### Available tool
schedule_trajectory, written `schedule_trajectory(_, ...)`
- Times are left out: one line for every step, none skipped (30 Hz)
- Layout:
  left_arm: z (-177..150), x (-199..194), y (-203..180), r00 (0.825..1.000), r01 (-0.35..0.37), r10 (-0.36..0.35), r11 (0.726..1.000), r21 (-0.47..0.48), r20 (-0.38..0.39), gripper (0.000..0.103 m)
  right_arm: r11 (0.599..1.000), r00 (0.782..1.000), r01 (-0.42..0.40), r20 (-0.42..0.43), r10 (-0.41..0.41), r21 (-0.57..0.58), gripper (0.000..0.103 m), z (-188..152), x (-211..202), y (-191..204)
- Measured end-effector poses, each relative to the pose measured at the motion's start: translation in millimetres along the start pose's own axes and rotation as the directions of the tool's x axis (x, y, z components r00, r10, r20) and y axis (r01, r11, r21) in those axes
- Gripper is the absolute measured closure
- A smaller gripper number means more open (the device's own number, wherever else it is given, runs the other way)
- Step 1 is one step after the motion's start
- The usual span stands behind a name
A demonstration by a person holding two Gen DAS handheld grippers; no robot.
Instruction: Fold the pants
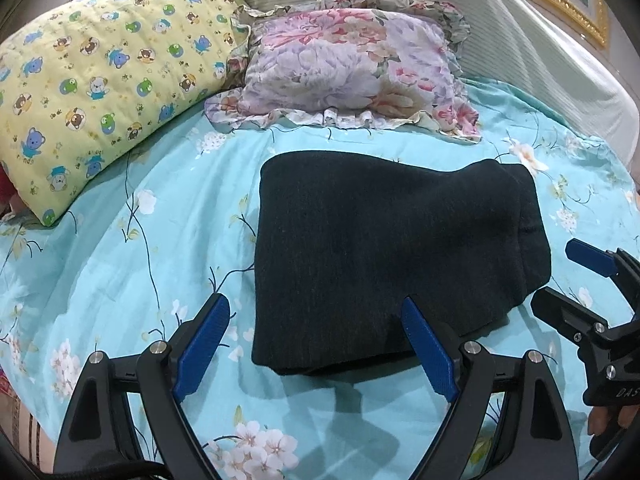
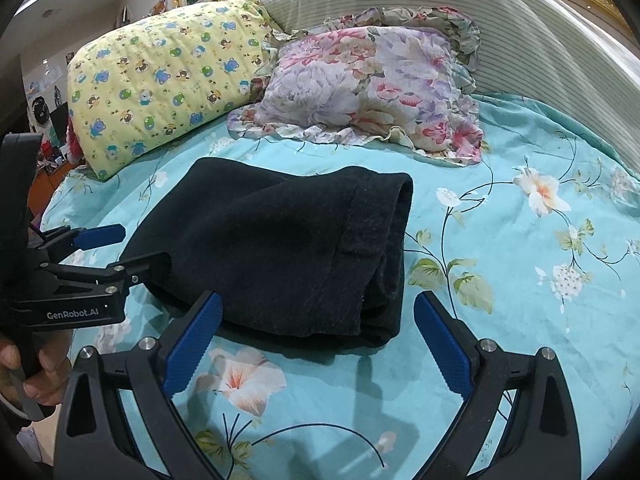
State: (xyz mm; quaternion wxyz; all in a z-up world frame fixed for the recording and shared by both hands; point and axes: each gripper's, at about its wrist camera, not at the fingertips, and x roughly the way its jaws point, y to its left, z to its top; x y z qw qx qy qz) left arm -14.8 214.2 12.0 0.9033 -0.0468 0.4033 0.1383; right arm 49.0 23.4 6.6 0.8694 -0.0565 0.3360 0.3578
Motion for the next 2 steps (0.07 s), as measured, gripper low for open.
schedule_trajectory(0.9,0.3,0.8,1.0,-0.001,0.001,1.0,-0.005,-0.002,0.014,1.0,1.0,-0.004,-0.001,0.004,0.002,0.006,0.6,0.4,-0.5)
schedule_trajectory(1.9,0.7,1.4,1.0,0.007,-0.007,1.0,-0.007,-0.007,0.013,1.0,1.0,-0.008,0.0,0.008,0.003,0.006,1.1,0.6,-0.9)
